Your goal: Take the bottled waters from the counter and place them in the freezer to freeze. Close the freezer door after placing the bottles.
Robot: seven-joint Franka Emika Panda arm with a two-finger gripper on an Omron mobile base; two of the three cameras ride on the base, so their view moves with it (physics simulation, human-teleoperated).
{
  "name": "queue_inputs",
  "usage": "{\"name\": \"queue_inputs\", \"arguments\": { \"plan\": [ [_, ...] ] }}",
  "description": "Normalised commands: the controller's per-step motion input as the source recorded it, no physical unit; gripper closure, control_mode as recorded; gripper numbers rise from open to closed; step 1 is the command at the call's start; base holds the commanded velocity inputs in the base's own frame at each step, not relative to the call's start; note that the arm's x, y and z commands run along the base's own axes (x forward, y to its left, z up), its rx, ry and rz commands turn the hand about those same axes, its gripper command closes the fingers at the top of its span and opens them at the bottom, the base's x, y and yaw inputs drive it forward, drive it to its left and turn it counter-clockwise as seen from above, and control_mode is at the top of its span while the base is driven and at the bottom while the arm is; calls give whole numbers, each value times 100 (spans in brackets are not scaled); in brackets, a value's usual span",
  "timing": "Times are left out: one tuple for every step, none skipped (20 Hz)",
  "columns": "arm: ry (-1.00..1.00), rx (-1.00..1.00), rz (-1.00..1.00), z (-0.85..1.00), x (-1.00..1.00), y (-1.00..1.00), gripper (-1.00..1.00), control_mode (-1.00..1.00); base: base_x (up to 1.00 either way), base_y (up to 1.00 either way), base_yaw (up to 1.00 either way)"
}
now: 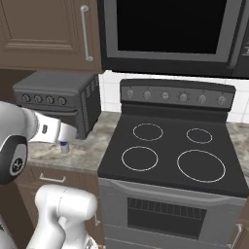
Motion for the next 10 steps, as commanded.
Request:
{"name": "queue_inputs", "arguments": {
  "plan": [
    [-3, 0, 0, -17, 22, 53, -100, -100, 0, 0, 0],
    [0, 0, 0, -24, 28, 44, -100, -100, 0, 0, 0],
    [-5, 0, 0, -21, 16, 41, -100, -100, 0, 0, 0],
    [-5, 0, 0, -16, 9, 44, -100, -100, 0, 0, 0],
    [-5, 0, 0, -18, 14, 48, -100, -100, 0, 0, 0],
    [-6, 0, -1, -17, 17, 46, -100, -100, 0, 0, 0],
    [-10, 0, -2, -17, 30, 35, -100, -100, 0, 0, 0],
    [-17, 0, -2, -9, 19, 27, -100, -100, 0, 0, 0],
    [-20, 0, -3, -9, 16, 19, -100, -100, 0, 0, 0],
    [-20, 0, -3, -13, 21, 17, -100, -100, 0, 0, 0]
  ]
}}
